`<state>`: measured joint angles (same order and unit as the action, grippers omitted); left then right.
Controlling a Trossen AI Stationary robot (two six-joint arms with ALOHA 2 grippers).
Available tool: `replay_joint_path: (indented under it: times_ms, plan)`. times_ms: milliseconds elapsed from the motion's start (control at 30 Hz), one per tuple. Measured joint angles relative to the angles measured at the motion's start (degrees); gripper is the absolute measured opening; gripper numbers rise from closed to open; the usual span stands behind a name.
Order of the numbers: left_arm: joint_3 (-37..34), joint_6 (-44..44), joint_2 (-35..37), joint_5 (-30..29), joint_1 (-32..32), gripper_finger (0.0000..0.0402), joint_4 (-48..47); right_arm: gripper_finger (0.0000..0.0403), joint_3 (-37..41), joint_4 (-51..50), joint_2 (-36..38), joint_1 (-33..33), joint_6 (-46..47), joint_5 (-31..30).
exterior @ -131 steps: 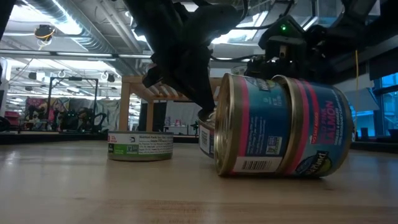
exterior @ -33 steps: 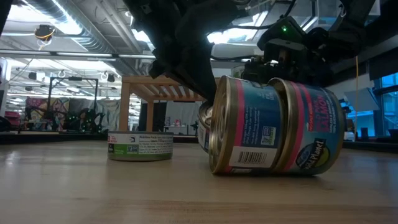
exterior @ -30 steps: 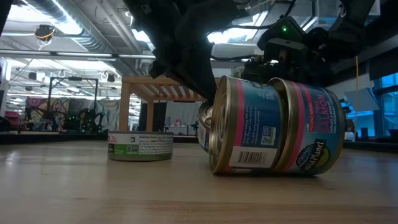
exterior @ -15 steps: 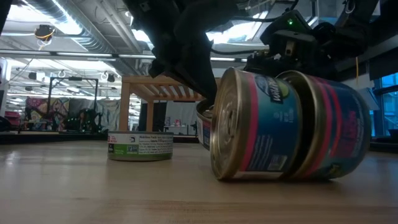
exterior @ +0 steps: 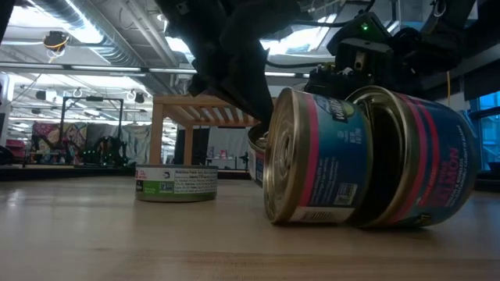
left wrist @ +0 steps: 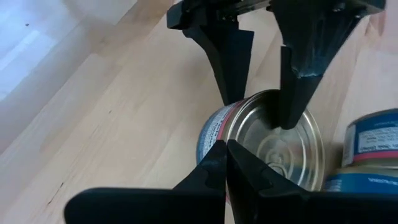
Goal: Stack canned seafood by type on shelf
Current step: Stack the blue-pink tuna can on top of the other blue-pink tuna can on the shelf
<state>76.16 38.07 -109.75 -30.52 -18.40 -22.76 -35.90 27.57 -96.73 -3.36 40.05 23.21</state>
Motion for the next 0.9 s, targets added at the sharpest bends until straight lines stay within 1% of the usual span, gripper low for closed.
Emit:
replay_joint_path:
  times_ms: [133,367,600,900]
  plan:
    - [0.00,-0.54,0.00,-0.27,-0.10,0.0000,0.04,0.0243,-0.02,-0.20,0.00,0.00,0.82,0.91]
    - [0.00,-0.60,0.00,-0.78,-0.37,0.0000,0.00,0.0243,-0.09,-2.75,0.00,-0.02,2.23,-1.72]
    - [0.00,-0.62,-0.02,-1.46,-0.43,0.0000,-0.04,0.0243,-0.09,-3.13,0.02,-0.02,2.15,-1.58]
    - [0.00,-1.92,-0.02,-1.60,-0.48,0.0000,0.11,0.0243,-0.09,-1.63,0.02,-0.02,-2.06,-4.14]
